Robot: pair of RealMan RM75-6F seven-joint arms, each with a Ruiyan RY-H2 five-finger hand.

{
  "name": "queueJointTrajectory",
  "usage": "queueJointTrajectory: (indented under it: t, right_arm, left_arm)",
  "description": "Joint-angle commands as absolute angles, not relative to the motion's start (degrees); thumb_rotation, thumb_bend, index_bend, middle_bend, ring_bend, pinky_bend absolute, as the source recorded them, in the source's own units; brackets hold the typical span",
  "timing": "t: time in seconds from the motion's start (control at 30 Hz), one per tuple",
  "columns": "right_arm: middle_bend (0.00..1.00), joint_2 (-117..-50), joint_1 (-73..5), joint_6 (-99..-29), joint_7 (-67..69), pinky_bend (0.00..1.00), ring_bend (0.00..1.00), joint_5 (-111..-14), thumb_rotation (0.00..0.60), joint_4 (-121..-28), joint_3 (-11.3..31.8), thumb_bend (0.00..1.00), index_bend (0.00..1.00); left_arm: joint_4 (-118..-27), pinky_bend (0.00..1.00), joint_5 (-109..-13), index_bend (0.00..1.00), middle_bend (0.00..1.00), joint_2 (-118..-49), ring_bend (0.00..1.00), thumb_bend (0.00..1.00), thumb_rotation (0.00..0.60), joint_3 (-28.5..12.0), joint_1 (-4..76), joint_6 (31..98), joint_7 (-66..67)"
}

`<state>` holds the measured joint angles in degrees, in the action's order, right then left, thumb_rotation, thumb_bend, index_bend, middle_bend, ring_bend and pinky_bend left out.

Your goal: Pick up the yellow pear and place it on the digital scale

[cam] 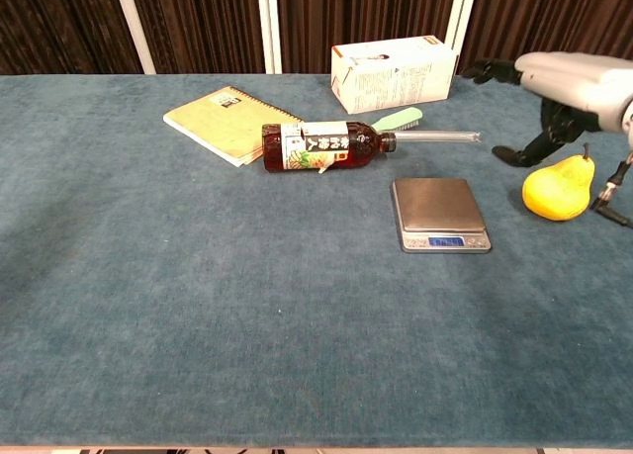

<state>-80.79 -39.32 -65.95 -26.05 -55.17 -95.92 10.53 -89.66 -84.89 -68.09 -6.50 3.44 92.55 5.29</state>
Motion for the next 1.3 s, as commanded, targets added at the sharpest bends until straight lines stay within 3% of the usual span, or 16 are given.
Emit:
queueJointTrajectory:
  t: [0.03, 0.17, 0.2, 0.3, 0.33, 0.73, 1.03, 1.3]
  right_arm:
    - [0.08, -79.5, -39.8, -64.1, -26.4, 0.66, 0.06, -53.3, 0.600, -94.4, 11.2, 0.48, 0.00]
    - [0.08, -78.1, -40.8, -61.1, -28.0, 0.68, 0.06, -51.0, 0.600, -93.1, 11.1, 0.48, 0.00]
    - [0.08, -77.8, -41.0, -60.5, -28.4, 0.58, 0.05, -50.5, 0.600, -93.0, 10.9, 0.48, 0.00]
    - [0.08, -77.0, -41.4, -59.0, -29.5, 0.10, 0.02, -49.5, 0.600, -92.8, 10.5, 0.47, 0.00]
    - [0.08, -76.6, -41.7, -58.3, -30.0, 0.06, 0.01, -49.0, 0.600, -92.7, 10.3, 0.46, 0.00]
    - [0.05, -71.4, -39.6, -56.5, -22.3, 0.00, 0.00, -47.0, 0.600, -93.9, 12.7, 0.42, 0.00]
    - [0.05, -69.8, -34.7, -55.6, -10.3, 0.00, 0.00, -53.6, 0.600, -93.4, 11.5, 0.42, 0.00]
    - [0.05, -72.3, -32.0, -56.0, -1.1, 0.00, 0.00, -58.5, 0.600, -89.8, 10.9, 0.43, 0.00]
  left_arm:
    - [-89.7, 0.08, -84.9, 0.09, 0.05, -68.1, 0.00, 0.19, 0.600, -6.5, 3.4, 92.6, 5.3]
    - [-89.7, 0.08, -84.9, 0.09, 0.05, -68.1, 0.00, 0.19, 0.600, -6.5, 3.4, 92.6, 5.3]
    - [-89.7, 0.08, -84.9, 0.09, 0.05, -68.1, 0.00, 0.19, 0.600, -6.5, 3.4, 92.6, 5.4]
    - [-89.7, 0.08, -84.9, 0.09, 0.05, -68.1, 0.00, 0.19, 0.600, -6.5, 3.4, 92.6, 5.5]
    - [-89.7, 0.08, -84.9, 0.09, 0.05, -68.1, 0.00, 0.19, 0.600, -6.5, 3.4, 92.6, 5.5]
    - [-89.7, 0.07, -84.6, 0.09, 0.05, -68.1, 0.00, 0.19, 0.600, -6.6, 3.4, 92.5, 5.6]
    - [-90.1, 0.07, -85.1, 0.09, 0.05, -68.2, 0.00, 0.19, 0.600, -6.4, 3.2, 93.0, 5.7]
    - [-90.2, 0.07, -85.2, 0.09, 0.05, -68.1, 0.00, 0.19, 0.600, -6.3, 3.3, 92.8, 5.8]
